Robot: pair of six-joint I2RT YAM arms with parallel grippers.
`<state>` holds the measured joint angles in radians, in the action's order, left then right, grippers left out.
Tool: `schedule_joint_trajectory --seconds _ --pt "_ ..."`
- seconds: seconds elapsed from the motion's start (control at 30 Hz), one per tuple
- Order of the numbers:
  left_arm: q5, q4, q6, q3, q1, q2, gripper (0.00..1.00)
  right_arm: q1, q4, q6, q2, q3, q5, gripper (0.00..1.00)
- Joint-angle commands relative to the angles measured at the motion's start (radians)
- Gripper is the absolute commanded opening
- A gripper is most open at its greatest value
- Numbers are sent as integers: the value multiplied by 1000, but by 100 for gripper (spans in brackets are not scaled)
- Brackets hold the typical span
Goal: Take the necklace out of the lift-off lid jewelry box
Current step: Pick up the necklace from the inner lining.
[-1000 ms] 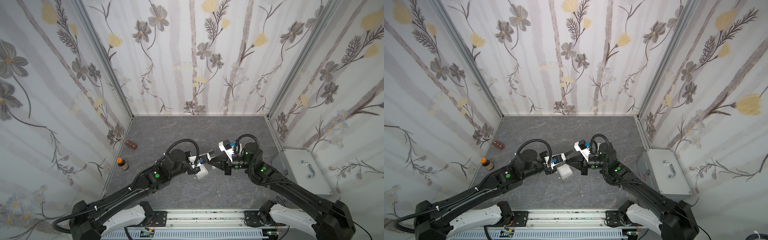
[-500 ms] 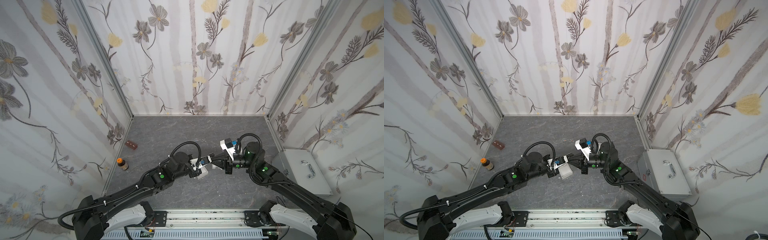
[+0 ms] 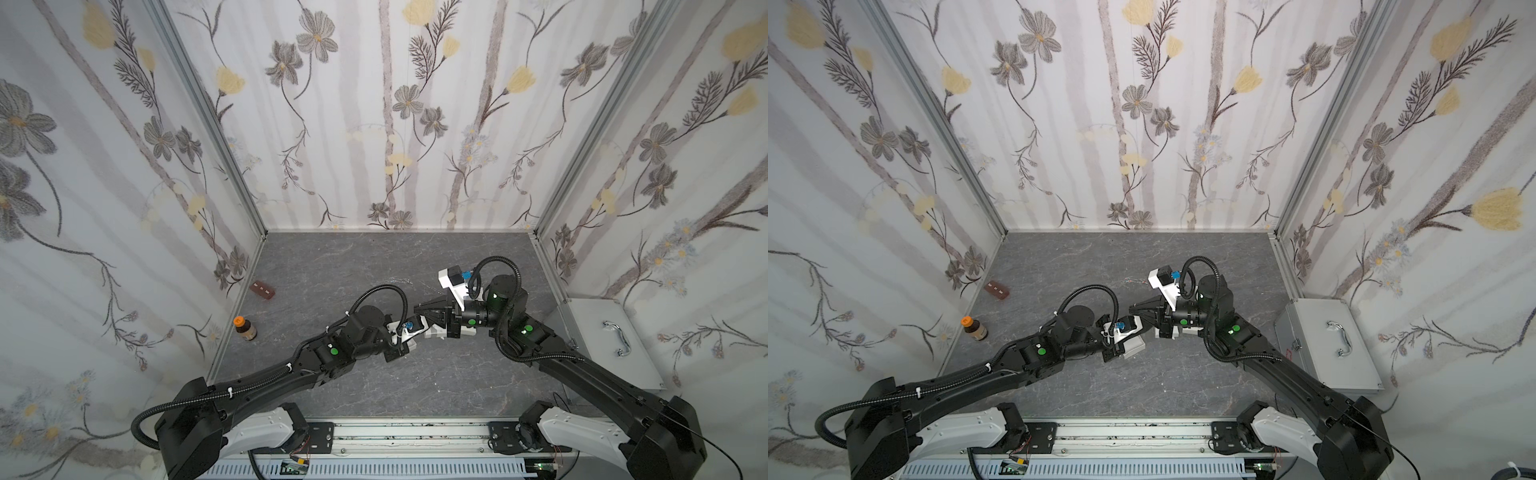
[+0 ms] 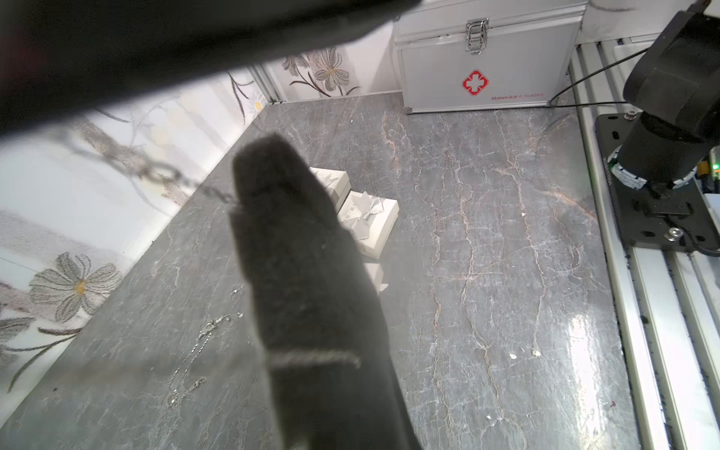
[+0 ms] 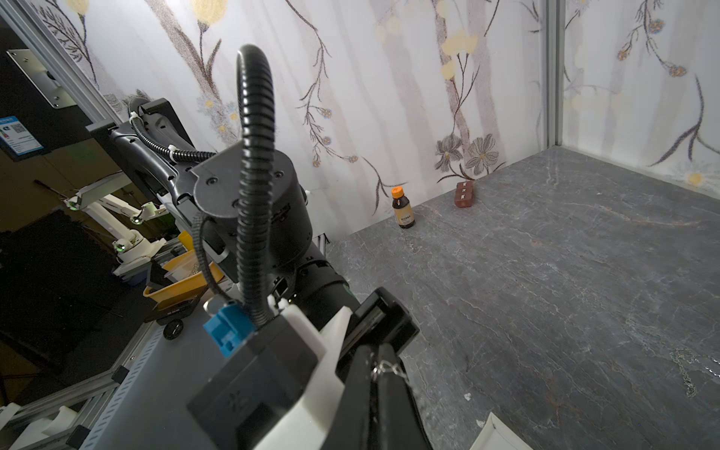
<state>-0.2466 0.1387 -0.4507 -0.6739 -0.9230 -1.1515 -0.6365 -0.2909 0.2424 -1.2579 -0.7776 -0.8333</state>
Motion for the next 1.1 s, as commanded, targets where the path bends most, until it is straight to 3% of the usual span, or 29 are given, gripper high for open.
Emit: schedule_joint_trajectory --seconds 0.0,1.07 --pt "-37 43 12 -2 -1 -9 1 6 -19 3 -15 -17 6 0" --pt "-331 77 160 57 -1 -55 0 65 131 25 -275 -399 110 0"
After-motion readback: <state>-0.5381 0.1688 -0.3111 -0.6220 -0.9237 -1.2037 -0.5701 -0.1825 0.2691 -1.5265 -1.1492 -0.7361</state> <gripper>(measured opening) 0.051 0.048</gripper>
